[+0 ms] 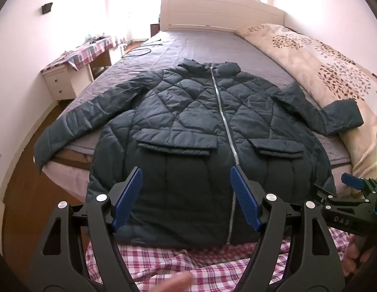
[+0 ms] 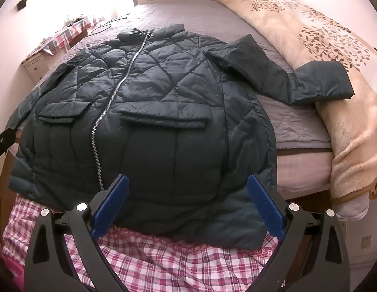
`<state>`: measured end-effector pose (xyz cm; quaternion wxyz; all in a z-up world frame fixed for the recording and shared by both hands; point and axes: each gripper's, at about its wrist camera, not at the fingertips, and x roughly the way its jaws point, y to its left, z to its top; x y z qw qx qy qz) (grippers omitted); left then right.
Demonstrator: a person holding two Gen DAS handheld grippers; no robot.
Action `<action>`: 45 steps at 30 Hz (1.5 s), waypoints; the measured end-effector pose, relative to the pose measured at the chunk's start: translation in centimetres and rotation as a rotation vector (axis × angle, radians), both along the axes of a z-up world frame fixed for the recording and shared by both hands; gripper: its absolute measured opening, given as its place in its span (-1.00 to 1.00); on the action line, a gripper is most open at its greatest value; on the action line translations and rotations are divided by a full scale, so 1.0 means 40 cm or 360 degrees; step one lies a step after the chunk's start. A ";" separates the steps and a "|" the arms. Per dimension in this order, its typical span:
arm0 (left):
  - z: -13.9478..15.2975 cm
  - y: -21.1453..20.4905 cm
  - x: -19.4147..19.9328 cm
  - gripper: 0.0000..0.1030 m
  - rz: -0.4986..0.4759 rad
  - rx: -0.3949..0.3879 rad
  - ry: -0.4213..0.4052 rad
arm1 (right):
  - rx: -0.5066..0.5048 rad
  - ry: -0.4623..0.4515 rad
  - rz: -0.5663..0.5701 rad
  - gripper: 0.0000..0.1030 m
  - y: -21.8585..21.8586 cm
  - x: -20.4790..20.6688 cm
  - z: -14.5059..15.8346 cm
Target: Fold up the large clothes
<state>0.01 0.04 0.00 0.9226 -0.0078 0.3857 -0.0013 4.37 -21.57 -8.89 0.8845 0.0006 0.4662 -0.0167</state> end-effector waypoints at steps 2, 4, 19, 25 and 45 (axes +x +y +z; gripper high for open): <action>0.000 0.000 0.000 0.45 -0.0001 -0.0002 0.0001 | 0.0006 0.0000 0.0000 0.83 -0.001 0.000 -0.001; 0.000 0.000 0.000 0.45 -0.0002 -0.0001 0.0000 | 0.0007 0.0001 0.0000 0.83 -0.001 0.000 -0.001; 0.002 -0.003 -0.001 0.46 -0.0008 0.0004 -0.0003 | 0.0010 0.0005 0.0000 0.83 -0.003 0.001 -0.006; 0.002 -0.003 -0.002 0.46 -0.0004 0.0002 0.0001 | 0.0011 0.0006 0.0000 0.83 -0.004 0.001 -0.007; -0.003 -0.008 -0.005 0.47 -0.0006 0.0002 0.0006 | 0.0015 0.0017 0.0000 0.83 -0.008 0.005 -0.011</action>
